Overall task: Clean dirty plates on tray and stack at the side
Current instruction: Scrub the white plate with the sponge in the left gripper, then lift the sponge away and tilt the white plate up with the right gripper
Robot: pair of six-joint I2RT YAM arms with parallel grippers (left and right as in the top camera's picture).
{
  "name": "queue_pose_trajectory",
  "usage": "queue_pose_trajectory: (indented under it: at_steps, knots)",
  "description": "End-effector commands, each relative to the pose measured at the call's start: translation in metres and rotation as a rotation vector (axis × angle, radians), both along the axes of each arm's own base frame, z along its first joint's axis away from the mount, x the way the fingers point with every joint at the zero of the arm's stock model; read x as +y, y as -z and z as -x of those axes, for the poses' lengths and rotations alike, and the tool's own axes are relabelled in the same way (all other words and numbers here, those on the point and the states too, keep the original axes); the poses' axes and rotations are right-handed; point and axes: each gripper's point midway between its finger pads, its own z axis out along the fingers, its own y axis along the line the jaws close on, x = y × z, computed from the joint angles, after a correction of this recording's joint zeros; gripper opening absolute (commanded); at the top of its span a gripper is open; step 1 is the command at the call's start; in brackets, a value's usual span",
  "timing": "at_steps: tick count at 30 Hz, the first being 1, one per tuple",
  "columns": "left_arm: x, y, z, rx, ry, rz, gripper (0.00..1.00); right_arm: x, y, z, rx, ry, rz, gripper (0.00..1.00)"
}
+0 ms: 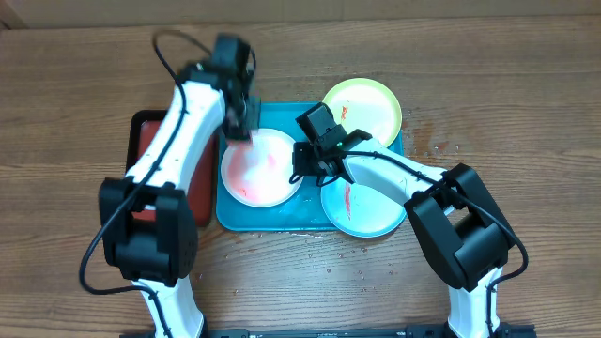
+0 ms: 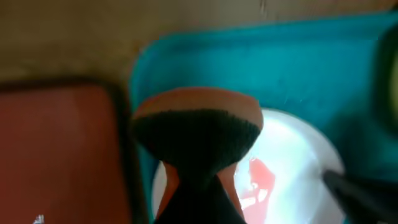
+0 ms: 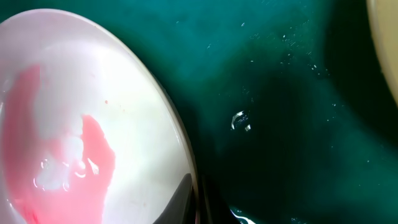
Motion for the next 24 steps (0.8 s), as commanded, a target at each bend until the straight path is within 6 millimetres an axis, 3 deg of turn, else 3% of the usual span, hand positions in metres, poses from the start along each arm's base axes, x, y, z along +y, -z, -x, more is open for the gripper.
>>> queue_pose_trajectory:
  at_steps: [1, 6, 14, 24]
  knots:
    - [0.007, -0.061, -0.014, -0.098, -0.088, -0.019, 0.04, 0.002, 0.007, 0.003, 0.022, -0.001, 0.002, 0.04]
    - [0.016, -0.088, 0.001, -0.061, -0.128, -0.016, 0.04, 0.001, -0.024, -0.004, -0.026, 0.012, 0.006, 0.04]
    - [0.05, -0.082, 0.018, 0.039, -0.218, 0.025, 0.04, -0.02, -0.092, -0.015, -0.234, 0.07, 0.189, 0.04]
    - [0.071, -0.082, 0.018, 0.048, -0.272, 0.062, 0.04, -0.021, -0.134, -0.006, -0.405, 0.075, 0.397, 0.04]
